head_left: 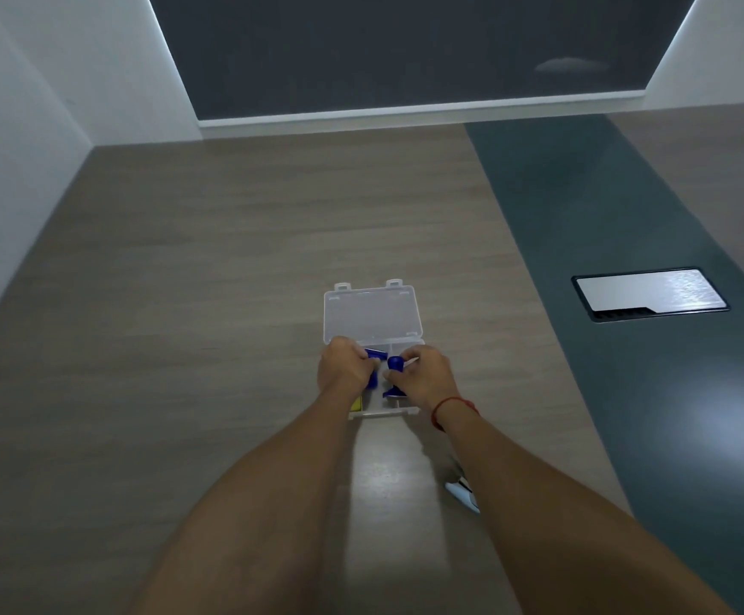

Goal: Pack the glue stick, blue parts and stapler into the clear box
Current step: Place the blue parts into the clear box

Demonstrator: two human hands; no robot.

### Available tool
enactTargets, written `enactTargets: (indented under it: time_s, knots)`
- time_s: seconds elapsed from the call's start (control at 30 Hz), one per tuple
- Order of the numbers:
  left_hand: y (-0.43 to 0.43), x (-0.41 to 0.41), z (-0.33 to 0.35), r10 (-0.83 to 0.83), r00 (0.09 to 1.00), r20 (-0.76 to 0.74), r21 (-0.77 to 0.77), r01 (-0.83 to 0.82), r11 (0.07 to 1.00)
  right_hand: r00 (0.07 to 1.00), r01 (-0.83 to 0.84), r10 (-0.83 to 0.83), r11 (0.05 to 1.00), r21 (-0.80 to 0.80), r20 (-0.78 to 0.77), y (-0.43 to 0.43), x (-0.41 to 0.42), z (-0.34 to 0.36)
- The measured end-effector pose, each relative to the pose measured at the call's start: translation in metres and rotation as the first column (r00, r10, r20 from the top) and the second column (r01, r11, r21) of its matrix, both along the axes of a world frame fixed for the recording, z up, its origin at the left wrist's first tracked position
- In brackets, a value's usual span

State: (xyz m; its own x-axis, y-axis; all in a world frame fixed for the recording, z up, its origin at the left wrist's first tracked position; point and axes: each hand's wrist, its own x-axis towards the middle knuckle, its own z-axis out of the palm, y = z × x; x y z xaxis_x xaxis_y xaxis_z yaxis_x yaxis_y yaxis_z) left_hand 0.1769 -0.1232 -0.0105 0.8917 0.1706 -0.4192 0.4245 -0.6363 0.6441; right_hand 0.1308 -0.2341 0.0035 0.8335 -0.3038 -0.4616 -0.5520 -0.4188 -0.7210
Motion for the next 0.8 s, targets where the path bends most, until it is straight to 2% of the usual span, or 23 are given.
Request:
enactTargets:
  time_s: [0.2, 0.33, 0.43, 0.53, 0.7, 0.8]
  knots:
    - [0.022, -0.012, 0.003, 0.028, 0.996, 0.080, -0.042, -0.025, 0.999, 0.998, -0.066, 0.067, 0.995, -0.071, 0.000, 0.010, 0.001, 0.005]
    - [0.036, -0.020, 0.000, 0.015, 0.990, 0.143, -0.015, -0.013, 1.000, 0.998, -0.055, 0.051, 0.988, -0.143, -0.032, 0.017, 0.001, 0.001]
    - [0.043, -0.022, -0.004, 0.003, 0.982, 0.187, 0.061, -0.014, 0.998, 0.998, -0.056, 0.048, 0.982, -0.178, -0.050, 0.021, 0.004, 0.002]
    - [0.047, -0.024, -0.008, 0.001, 0.989, 0.147, 0.103, -0.017, 0.995, 0.997, -0.073, 0.066, 0.972, -0.221, -0.039, 0.023, 0.003, 0.003]
    - [0.051, -0.025, -0.010, 0.021, 0.993, 0.119, 0.022, -0.024, 0.999, 0.998, -0.050, 0.043, 0.968, -0.244, -0.036, 0.023, 0.001, 0.001]
    - [0.052, -0.024, -0.005, 0.032, 0.994, 0.106, 0.024, -0.035, 0.999, 0.999, -0.034, 0.029, 0.973, -0.226, -0.021, 0.020, -0.001, 0.002]
